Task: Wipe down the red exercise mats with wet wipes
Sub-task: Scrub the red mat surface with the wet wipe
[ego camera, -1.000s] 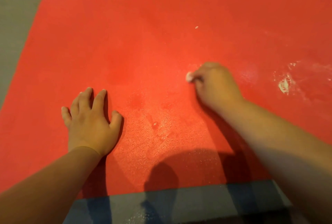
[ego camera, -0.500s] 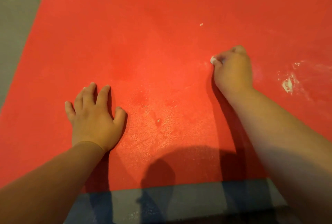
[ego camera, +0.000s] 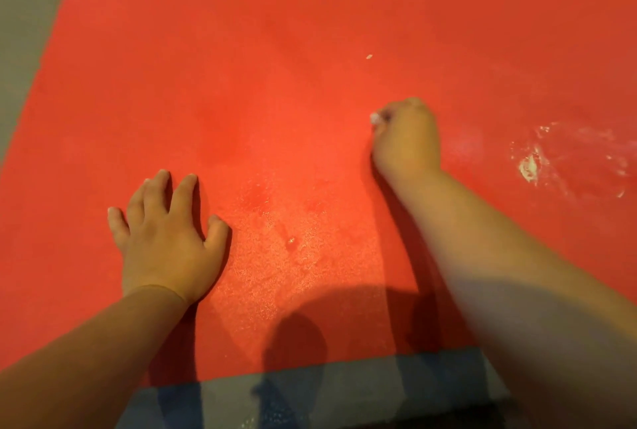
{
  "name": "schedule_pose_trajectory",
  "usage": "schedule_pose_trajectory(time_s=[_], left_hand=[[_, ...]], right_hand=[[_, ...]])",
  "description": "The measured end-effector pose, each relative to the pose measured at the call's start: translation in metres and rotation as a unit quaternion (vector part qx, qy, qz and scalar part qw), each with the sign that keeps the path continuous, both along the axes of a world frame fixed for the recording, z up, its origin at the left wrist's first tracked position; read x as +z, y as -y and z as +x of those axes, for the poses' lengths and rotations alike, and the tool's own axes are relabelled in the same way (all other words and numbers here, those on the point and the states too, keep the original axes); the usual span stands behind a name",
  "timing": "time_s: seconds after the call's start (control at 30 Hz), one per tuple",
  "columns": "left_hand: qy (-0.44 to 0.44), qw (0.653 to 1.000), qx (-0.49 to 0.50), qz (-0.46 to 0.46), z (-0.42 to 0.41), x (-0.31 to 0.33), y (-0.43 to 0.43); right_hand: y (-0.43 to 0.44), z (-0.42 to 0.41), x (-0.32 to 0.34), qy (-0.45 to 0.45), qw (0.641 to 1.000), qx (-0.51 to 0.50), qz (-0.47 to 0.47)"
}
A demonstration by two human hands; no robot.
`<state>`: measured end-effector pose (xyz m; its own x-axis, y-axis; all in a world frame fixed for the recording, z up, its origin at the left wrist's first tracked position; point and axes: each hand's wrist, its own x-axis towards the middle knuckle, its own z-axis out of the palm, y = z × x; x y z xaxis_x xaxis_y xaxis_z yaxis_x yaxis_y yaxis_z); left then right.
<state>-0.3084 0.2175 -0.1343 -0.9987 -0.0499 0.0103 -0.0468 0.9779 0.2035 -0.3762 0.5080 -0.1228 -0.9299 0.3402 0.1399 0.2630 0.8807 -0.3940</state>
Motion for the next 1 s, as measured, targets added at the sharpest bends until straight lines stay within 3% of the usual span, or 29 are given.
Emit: schedule_pose_trajectory(time_s=[0.1,0.17,0.37,0.5,0.6,0.73,0.8,1.0], left_hand=[[0.003,1.0,-0.005,-0.009,0.0,-0.001,0.001],[0.005,1.0,-0.006,-0.008,0.0,-0.002,0.002],[0.001,1.0,-0.008,-0.012,-0.001,-0.004,0.001],[0.001,1.0,-0.006,-0.012,0.0,-0.003,0.001],[-0.002,1.0,-0.007,-0.007,-0.001,-0.003,0.001],[-0.002,1.0,-0.007,-0.008,-0.001,-0.003,0.0],[-0.002,1.0,-0.007,-0.009,-0.001,-0.003,0.0],[-0.005,1.0,-0.004,-0.006,-0.001,-0.002,0.0]], right_hand=[[0.039,0.038,-0.003,-0.025,0.991,0.113,-0.064],[0.021,0.052,0.003,-0.018,0.987,0.145,-0.072],[-0.026,0.0,0.002,-0.001,1.0,-0.019,0.004],[0.027,0.031,-0.002,-0.039,0.995,0.086,-0.044],[0.006,0.055,0.005,-0.03,0.987,0.15,-0.043],[-0.039,0.014,0.001,-0.008,1.0,0.018,0.021],[-0.022,0.003,-0.002,-0.009,1.0,-0.002,0.024],[0.004,0.061,0.001,-0.028,0.987,0.158,-0.02]])
